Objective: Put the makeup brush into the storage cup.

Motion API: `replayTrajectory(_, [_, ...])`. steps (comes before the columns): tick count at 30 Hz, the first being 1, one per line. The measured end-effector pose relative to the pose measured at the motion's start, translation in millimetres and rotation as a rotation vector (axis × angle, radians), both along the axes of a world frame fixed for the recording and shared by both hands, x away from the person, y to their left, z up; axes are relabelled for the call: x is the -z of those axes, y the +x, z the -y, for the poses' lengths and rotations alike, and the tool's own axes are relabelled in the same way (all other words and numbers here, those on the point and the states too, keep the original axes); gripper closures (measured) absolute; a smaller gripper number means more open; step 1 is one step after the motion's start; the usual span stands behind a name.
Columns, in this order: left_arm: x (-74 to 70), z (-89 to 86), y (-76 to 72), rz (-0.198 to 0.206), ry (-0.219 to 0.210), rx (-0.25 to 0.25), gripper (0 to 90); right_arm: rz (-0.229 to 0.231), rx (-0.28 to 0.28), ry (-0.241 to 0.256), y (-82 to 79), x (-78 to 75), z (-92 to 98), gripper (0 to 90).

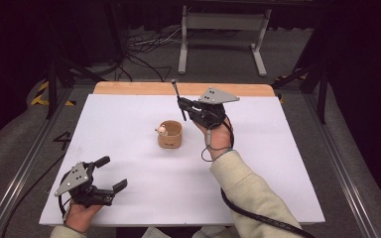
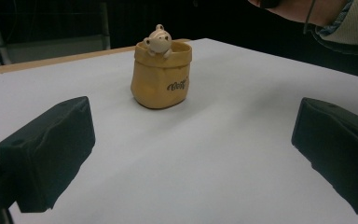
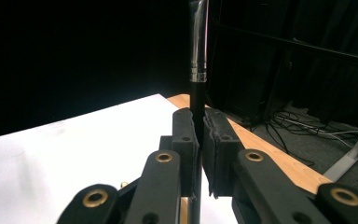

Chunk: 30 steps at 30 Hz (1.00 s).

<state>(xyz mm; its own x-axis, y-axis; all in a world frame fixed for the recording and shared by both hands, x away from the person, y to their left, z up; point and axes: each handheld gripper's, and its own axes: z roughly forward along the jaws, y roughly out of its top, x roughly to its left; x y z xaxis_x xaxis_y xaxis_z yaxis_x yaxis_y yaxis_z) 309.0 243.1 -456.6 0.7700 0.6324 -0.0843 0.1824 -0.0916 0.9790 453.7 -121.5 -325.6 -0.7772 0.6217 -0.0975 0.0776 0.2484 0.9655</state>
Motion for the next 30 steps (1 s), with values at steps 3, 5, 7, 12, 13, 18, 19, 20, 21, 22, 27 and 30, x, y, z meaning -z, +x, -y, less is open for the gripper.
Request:
replayTrajectory(3, [-0.3, 0.5, 0.2, -0.001, -0.004, 0.0, 0.0, -0.003, -0.002, 0.002, 2.0, 1.0, -2.6, 83.9])
replayTrajectory(5, [-0.4, 1.1, 0.9, 0.003, -0.002, 0.002, 0.0, -0.007, -0.009, 0.011, 2.9, 2.4, -3.7, 83.9])
replayTrajectory(7, [-0.3, 1.7, 1.0, -0.001, -0.003, 0.003, 0.0, -0.008, -0.013, 0.02, 3.3, 3.5, -4.1, 83.9])
replayTrajectory(12, [-0.2, 1.6, 2.0, 0.001, -0.002, 0.007, 0.0, -0.019, -0.024, 0.069, 6.7, 11.4, -5.9, 83.9])
replayTrajectory(13, [-0.2, 1.6, 2.0, 0.001, -0.002, 0.007, 0.0, -0.019, -0.024, 0.069, 6.7, 11.4, -5.9, 83.9])
replayTrajectory(18, [-0.2, 1.6, 2.3, 0.0, -0.002, 0.01, 0.0, -0.045, -0.021, 0.103, 10.4, 18.0, -8.3, 84.0])
replayTrajectory(19, [-0.2, 1.6, 2.3, 0.0, -0.002, 0.01, 0.0, -0.045, -0.021, 0.103, 10.4, 18.0, -8.3, 84.0])
replayTrajectory(20, [-0.1, 1.7, 2.1, -0.004, -0.006, 0.01, 0.0, -0.051, -0.017, 0.109, 11.1, 19.6, -8.7, 84.0])
replayTrajectory(21, [0.0, 1.7, 2.1, -0.007, -0.007, 0.009, 0.0, -0.056, -0.017, 0.111, 11.4, 20.4, -8.8, 83.9])
replayTrajectory(22, [0.0, 1.7, 2.0, -0.007, -0.007, 0.008, 0.0, -0.057, -0.015, 0.113, 12.1, 21.9, -9.0, 84.0])
replayTrajectory(27, [-0.3, 1.6, 2.4, -0.007, -0.003, 0.009, 0.0, -0.068, -0.001, 0.114, 13.9, 28.5, -11.0, 84.0])
replayTrajectory(30, [-0.4, 1.4, 2.7, -0.009, -0.004, 0.01, 0.0, -0.072, 0.003, 0.107, 14.6, 31.9, -12.1, 84.0])
